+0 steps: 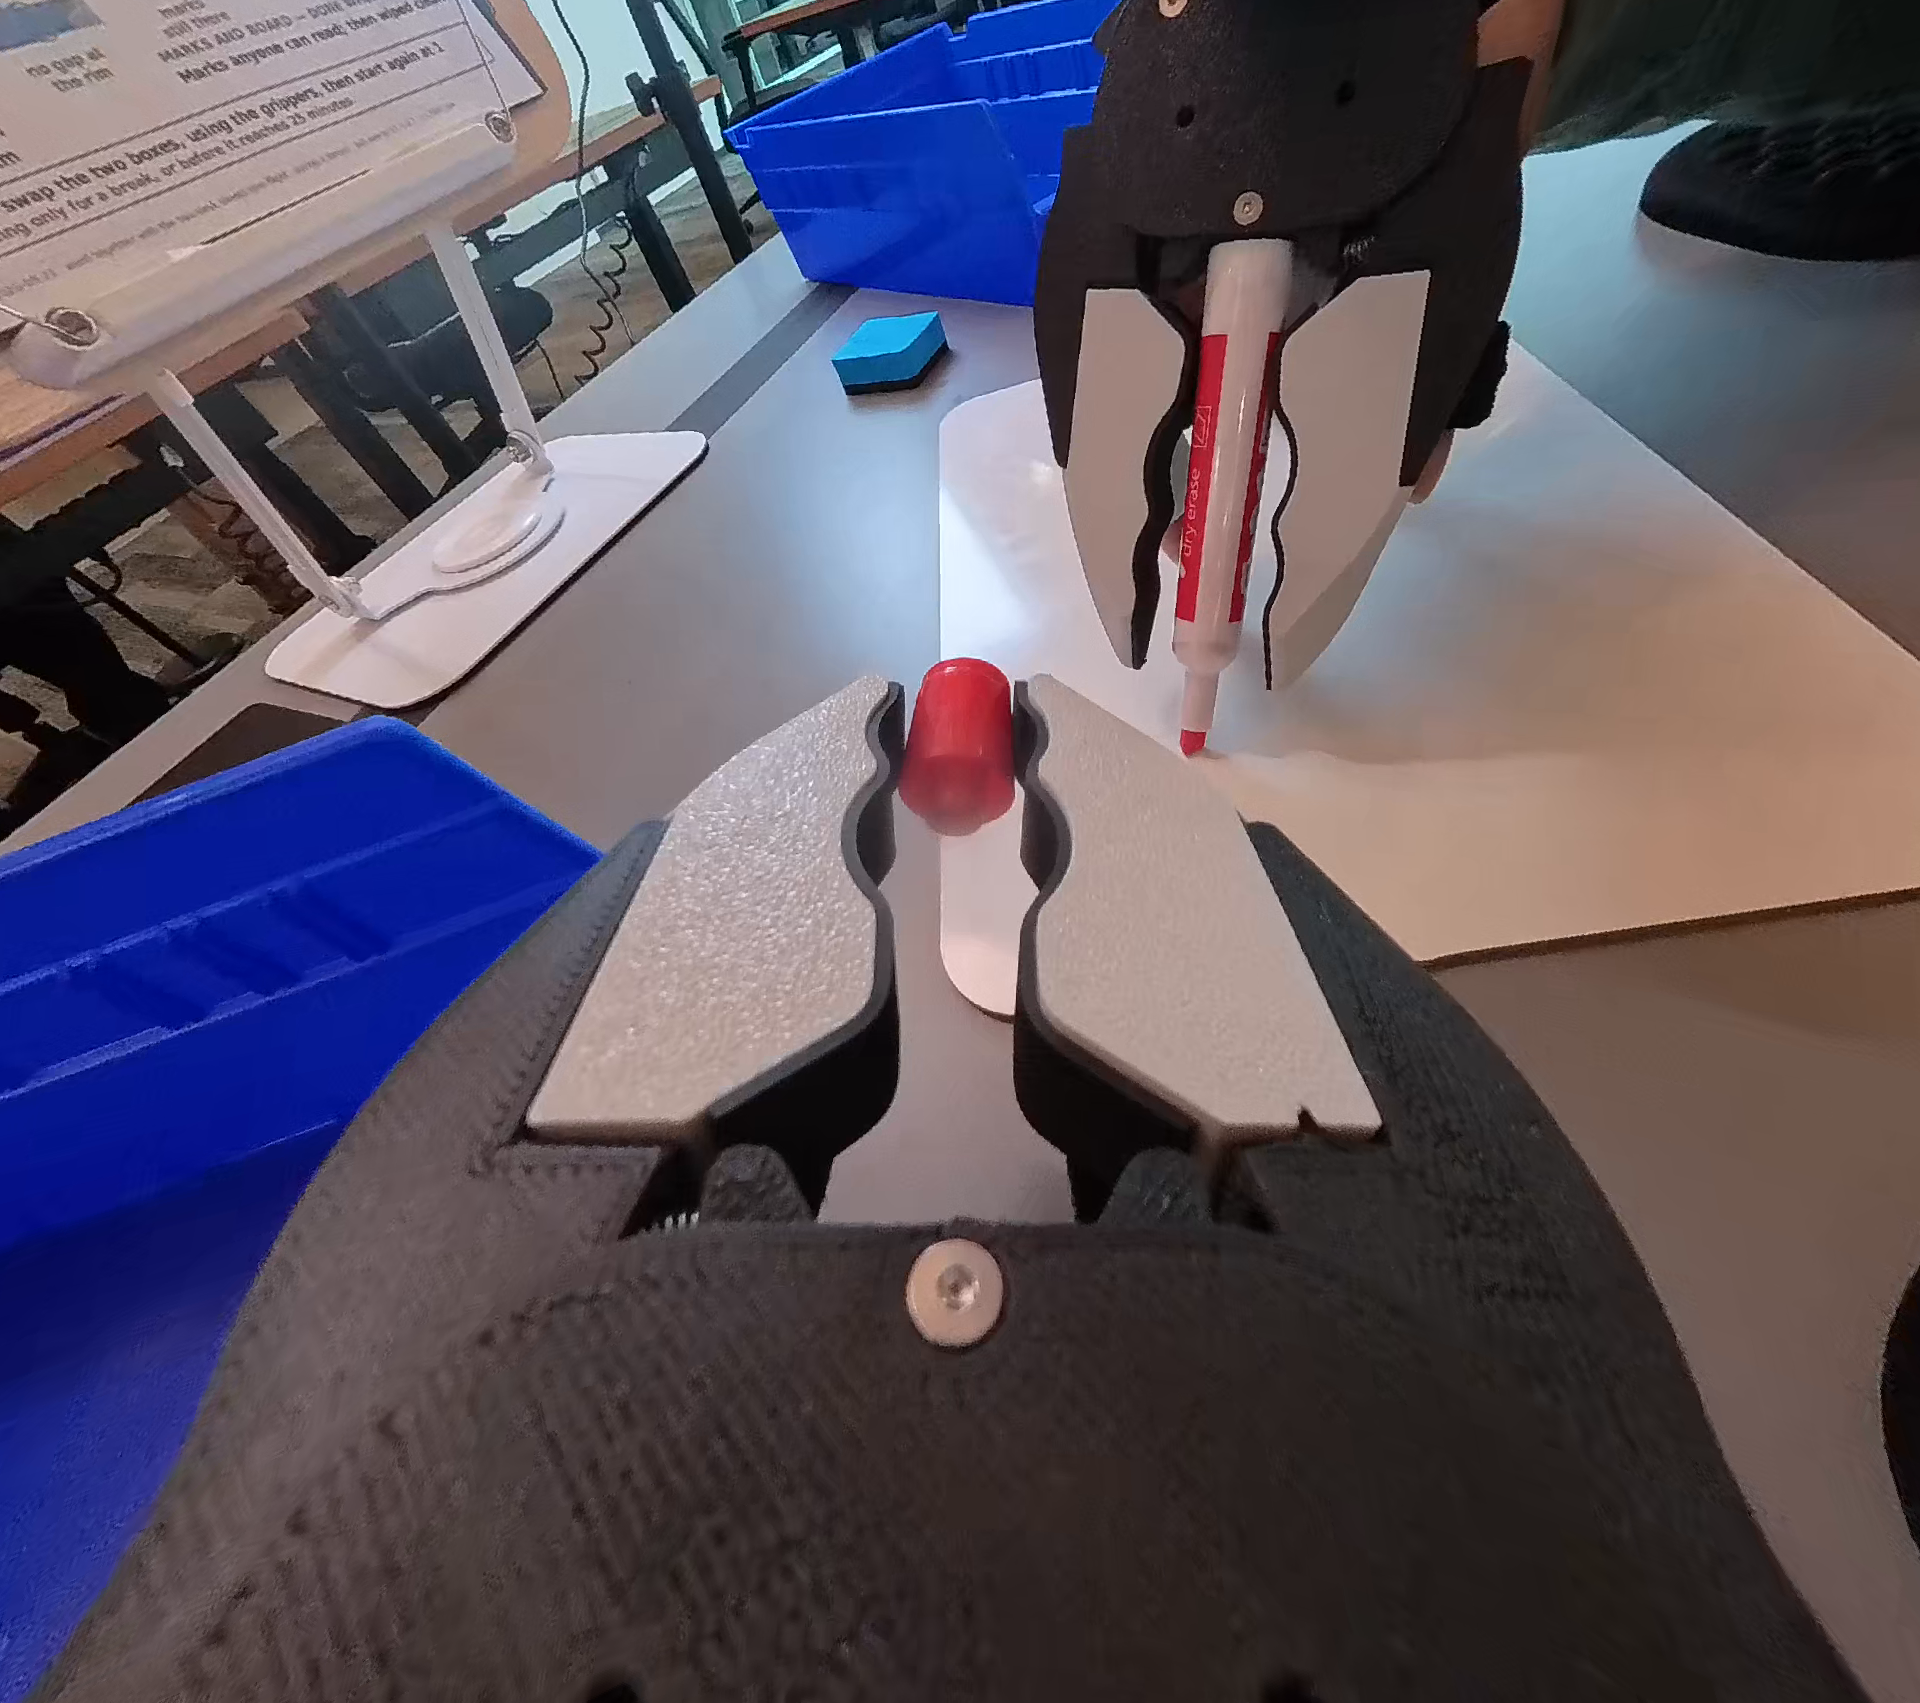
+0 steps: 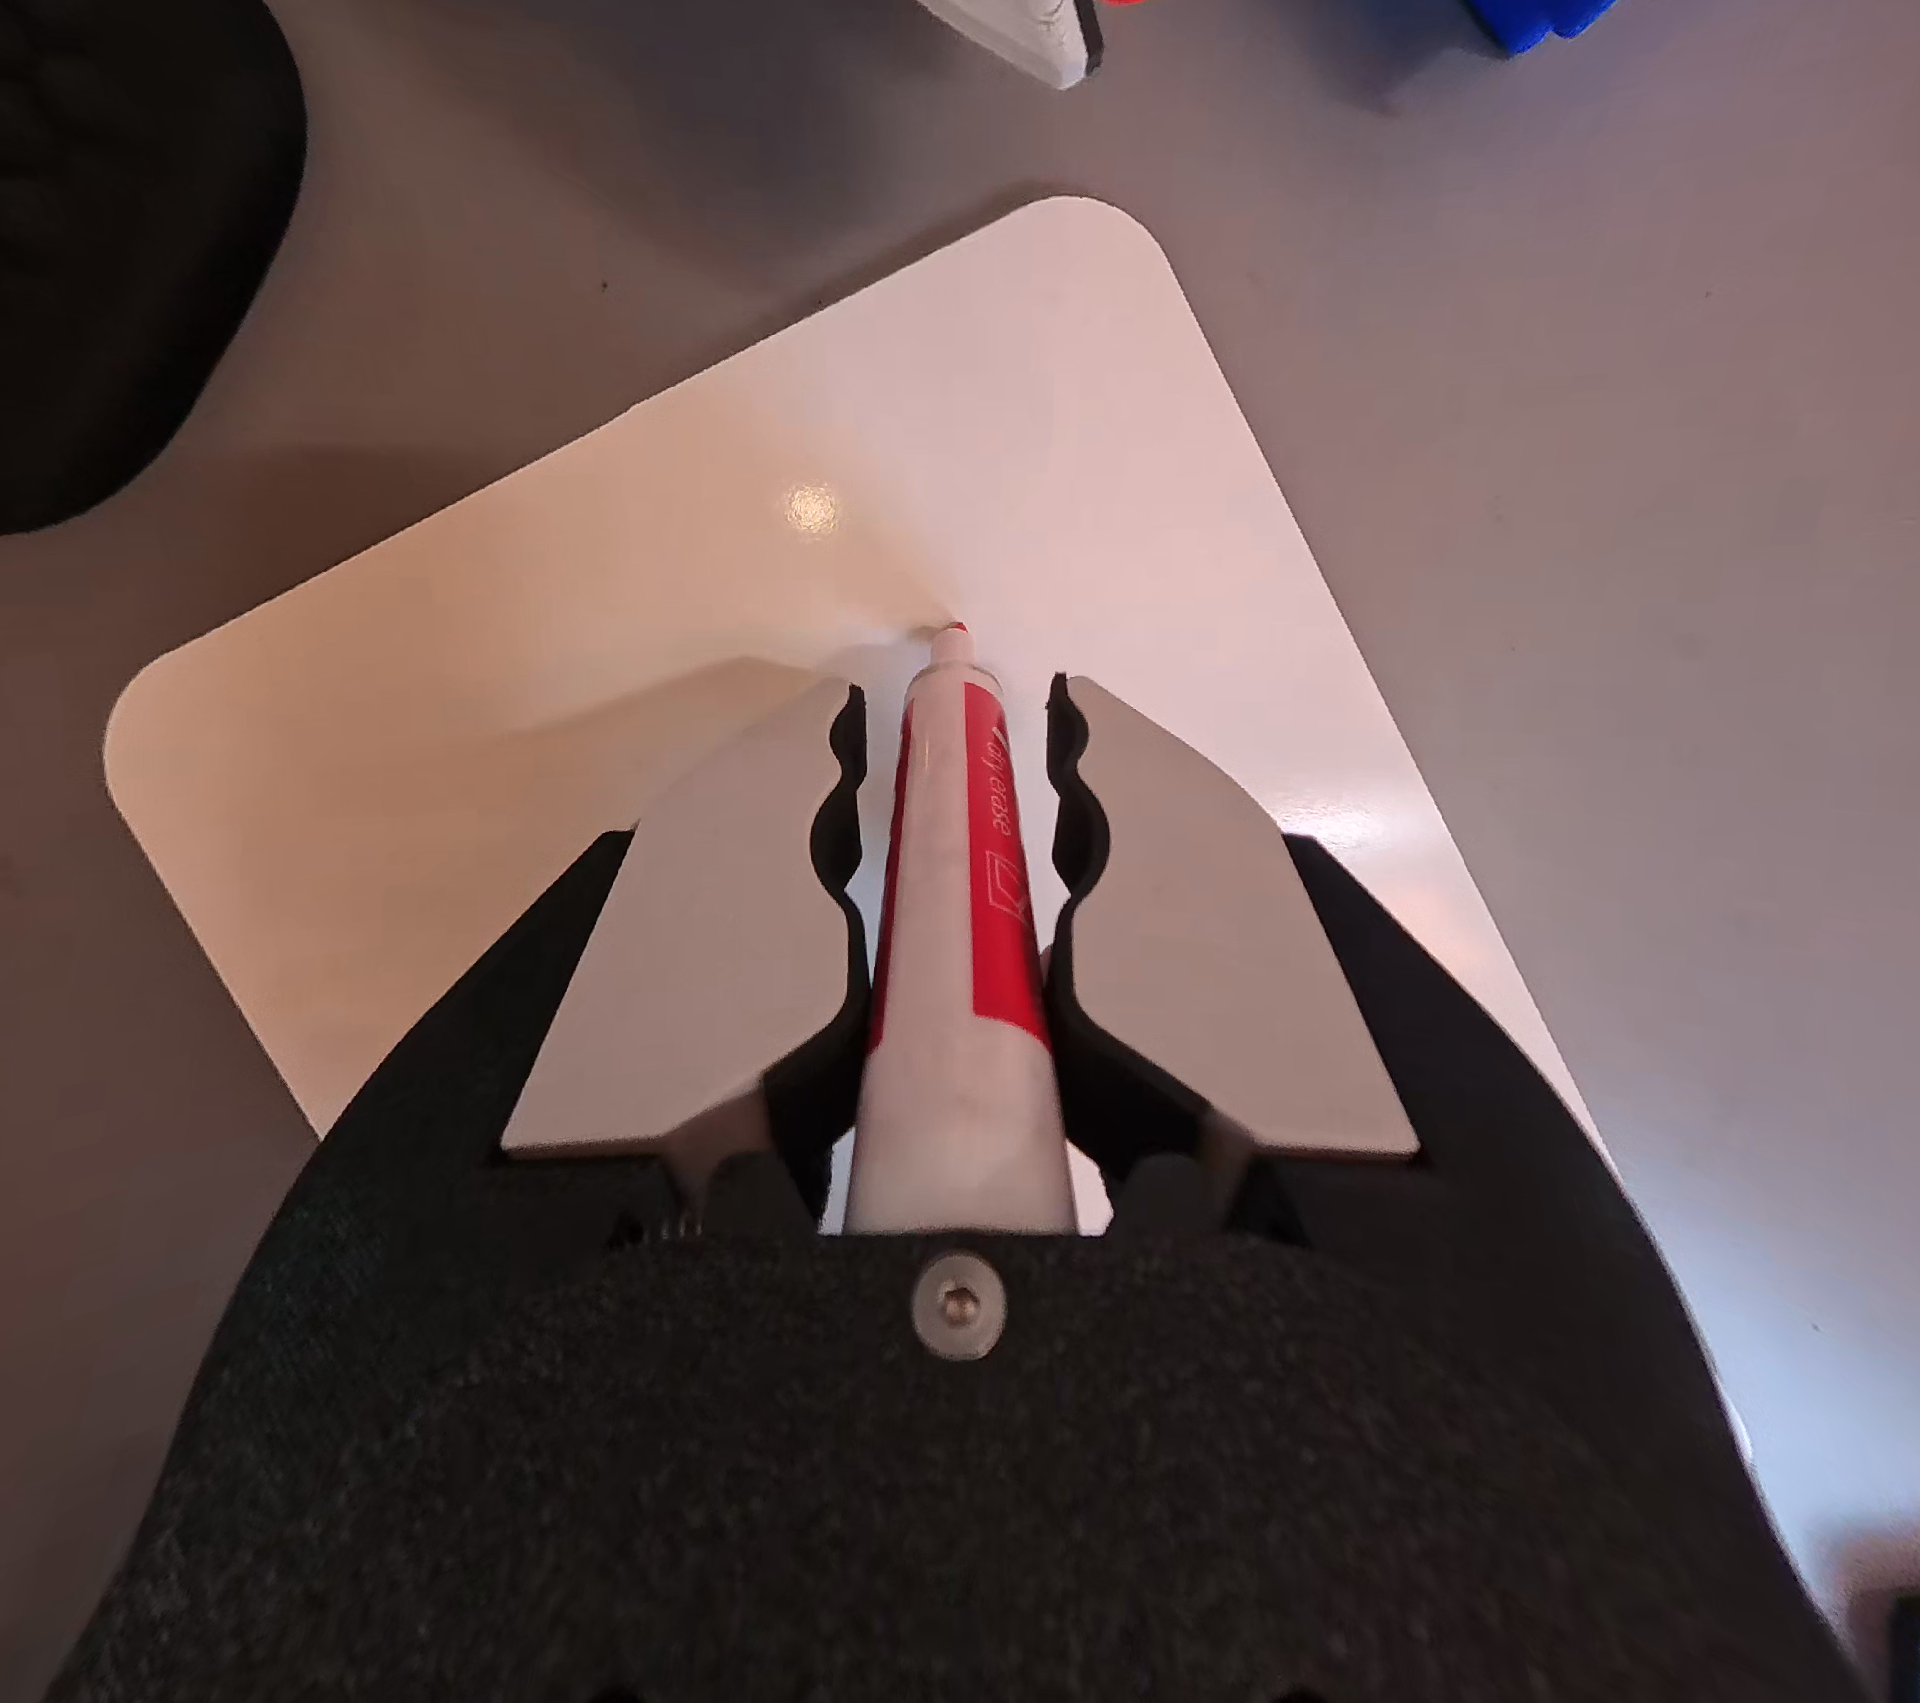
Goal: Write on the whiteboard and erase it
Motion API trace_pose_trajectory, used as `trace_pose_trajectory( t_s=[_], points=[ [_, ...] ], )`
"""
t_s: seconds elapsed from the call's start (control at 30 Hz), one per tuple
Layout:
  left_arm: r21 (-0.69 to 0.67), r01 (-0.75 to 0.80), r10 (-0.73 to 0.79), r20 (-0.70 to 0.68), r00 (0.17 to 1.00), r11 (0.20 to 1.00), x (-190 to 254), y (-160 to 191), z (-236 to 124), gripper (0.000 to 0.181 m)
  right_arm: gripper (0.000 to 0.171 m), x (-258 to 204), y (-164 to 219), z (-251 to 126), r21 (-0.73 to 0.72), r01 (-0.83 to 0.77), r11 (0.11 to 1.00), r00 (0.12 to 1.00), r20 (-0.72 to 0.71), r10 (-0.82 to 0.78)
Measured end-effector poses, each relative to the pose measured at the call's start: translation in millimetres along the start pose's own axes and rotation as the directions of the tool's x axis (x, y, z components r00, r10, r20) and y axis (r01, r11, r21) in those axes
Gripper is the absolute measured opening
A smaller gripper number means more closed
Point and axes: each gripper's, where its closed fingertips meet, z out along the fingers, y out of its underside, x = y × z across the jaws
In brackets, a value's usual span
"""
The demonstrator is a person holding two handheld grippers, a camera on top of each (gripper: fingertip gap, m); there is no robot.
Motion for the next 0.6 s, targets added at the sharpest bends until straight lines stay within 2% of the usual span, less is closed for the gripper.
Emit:
trace_pose_trajectory(
  t_s=[0.6],
  points=[
    [0.000,-0.016,0.016,-0.007,1.000,1.000,3.1,-3.6,-0.3,0.020,0.033,-2.2,-5.3,5.8,-0.064,0.071,0.995,0.998,0.003,-0.071]
  ],
)
